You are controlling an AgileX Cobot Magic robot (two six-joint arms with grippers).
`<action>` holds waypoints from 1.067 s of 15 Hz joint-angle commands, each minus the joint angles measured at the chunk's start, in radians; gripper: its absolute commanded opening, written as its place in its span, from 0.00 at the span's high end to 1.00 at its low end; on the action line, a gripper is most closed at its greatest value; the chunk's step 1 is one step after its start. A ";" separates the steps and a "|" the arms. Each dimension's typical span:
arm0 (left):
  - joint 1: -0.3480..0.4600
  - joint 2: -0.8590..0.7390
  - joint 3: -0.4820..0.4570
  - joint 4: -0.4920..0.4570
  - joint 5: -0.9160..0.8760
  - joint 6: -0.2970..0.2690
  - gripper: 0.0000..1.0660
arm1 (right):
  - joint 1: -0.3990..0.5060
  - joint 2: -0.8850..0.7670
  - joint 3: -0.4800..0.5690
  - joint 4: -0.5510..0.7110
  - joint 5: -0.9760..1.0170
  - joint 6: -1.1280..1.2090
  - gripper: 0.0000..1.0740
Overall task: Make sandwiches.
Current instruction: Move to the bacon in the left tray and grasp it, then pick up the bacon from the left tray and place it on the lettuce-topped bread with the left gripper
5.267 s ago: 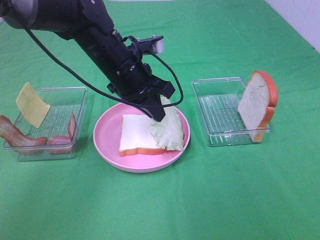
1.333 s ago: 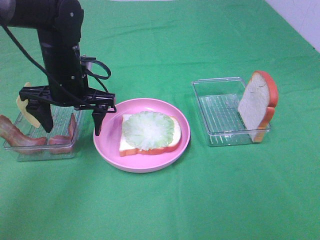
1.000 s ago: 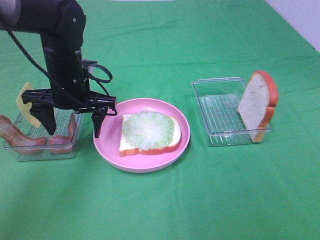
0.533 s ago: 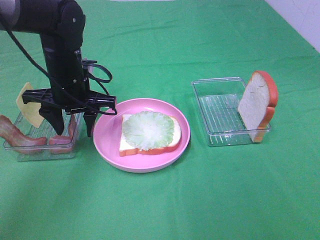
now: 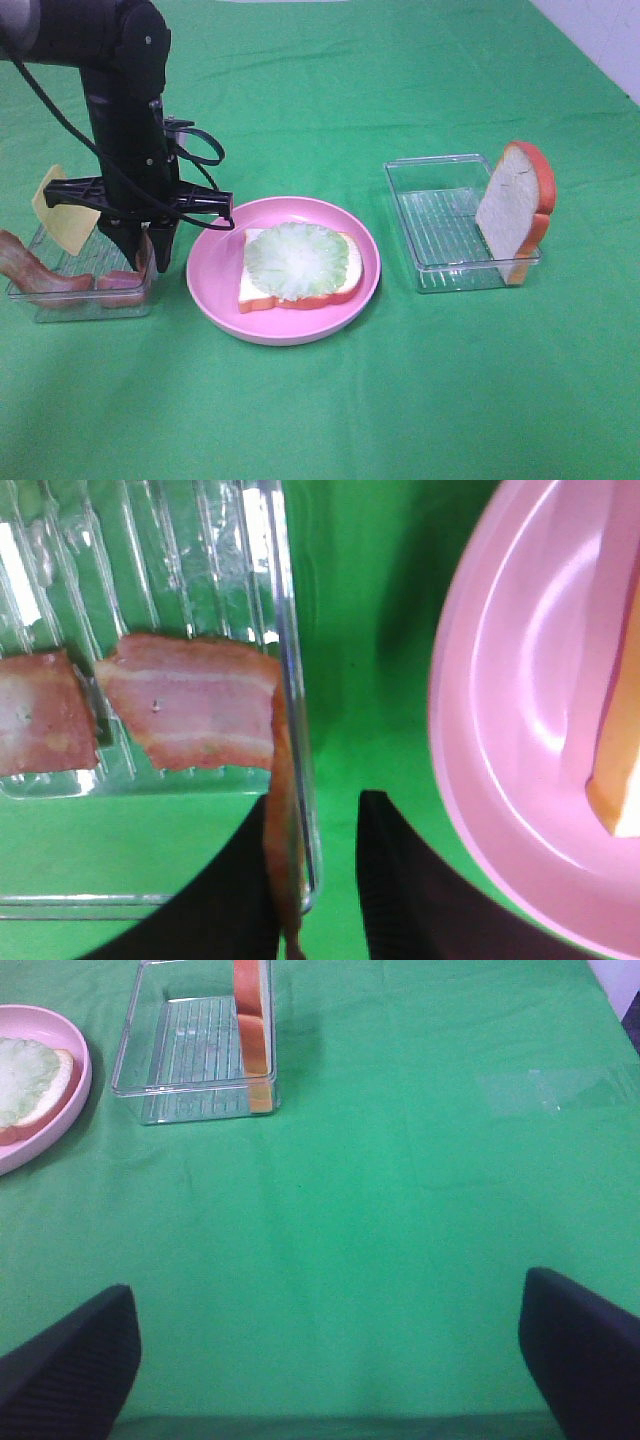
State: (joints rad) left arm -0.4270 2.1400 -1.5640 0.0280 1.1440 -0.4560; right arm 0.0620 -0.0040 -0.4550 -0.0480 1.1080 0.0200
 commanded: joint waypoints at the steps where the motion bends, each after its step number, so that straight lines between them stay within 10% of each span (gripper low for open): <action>1: -0.001 0.004 0.004 -0.003 0.005 0.000 1.00 | -0.001 -0.024 0.003 -0.002 -0.007 -0.004 0.08; 16: -0.009 -0.137 0.002 0.035 0.045 0.003 1.00 | -0.001 -0.024 0.003 -0.002 -0.007 -0.004 0.08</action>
State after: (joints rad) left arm -0.4290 2.0230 -1.5640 0.0670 1.1780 -0.4540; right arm 0.0620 -0.0040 -0.4550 -0.0480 1.1070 0.0200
